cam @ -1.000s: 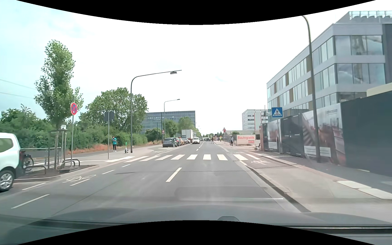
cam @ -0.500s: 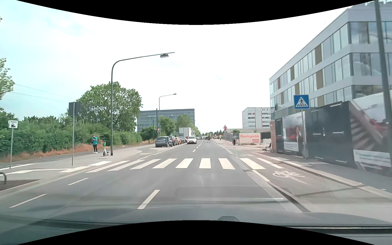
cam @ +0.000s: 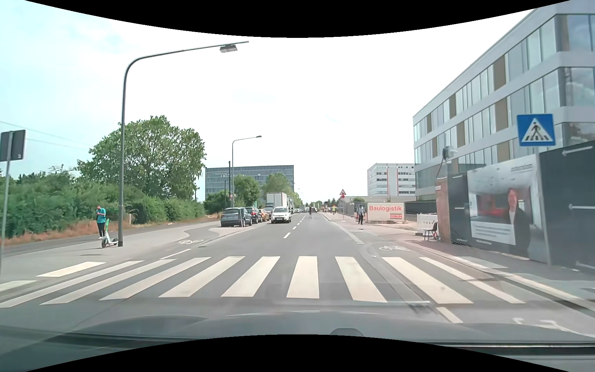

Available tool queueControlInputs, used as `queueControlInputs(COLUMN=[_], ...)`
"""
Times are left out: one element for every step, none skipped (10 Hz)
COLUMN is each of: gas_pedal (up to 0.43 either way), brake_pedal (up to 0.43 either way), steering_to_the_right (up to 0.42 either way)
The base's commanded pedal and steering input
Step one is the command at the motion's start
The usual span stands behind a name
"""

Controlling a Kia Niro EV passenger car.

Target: Follow the waypoints while adhering to traffic rules and regulations

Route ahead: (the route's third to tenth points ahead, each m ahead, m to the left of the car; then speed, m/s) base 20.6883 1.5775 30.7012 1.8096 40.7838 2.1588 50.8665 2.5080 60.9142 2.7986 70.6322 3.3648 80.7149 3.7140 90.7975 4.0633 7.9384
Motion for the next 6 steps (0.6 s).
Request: queueControlInputs(gas_pedal=[0.047, 0.047, 0.047, 0.047, 0.047, 0.047], brake_pedal=[0.0, 0.0, 0.0, 0.0, 0.0, 0.0], steering_to_the_right=[0.0, -0.001, -0.004, -0.007, -0.013, -0.014])
